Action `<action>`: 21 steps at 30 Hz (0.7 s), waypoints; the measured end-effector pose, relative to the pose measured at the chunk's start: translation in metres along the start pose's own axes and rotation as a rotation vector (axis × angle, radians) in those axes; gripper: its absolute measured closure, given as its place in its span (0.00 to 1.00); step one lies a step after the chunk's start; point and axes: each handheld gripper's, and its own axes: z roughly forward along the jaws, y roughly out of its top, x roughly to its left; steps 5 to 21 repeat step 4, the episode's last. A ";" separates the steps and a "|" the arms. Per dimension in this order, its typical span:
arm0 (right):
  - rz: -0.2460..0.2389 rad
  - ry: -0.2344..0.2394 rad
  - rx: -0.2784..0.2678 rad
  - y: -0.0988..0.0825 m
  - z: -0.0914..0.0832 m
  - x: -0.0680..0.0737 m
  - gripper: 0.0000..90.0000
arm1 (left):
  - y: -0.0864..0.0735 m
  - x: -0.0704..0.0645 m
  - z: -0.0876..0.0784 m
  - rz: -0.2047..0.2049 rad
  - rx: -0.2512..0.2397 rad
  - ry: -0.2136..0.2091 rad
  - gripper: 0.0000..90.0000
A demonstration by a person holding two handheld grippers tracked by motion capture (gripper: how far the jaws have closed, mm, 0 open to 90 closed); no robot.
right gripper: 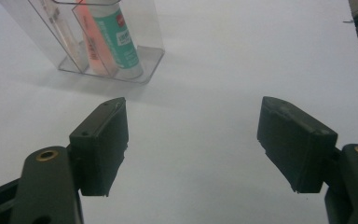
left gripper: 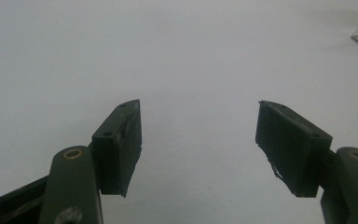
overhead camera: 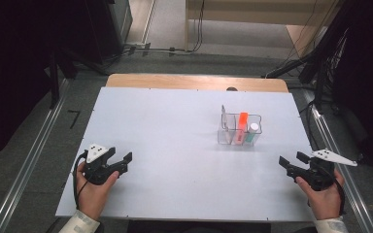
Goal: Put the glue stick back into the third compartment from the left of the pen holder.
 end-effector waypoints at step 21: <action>0.004 -0.009 -0.003 -0.001 0.000 -0.003 0.25 | -0.002 0.002 0.007 -0.001 0.033 0.005 0.33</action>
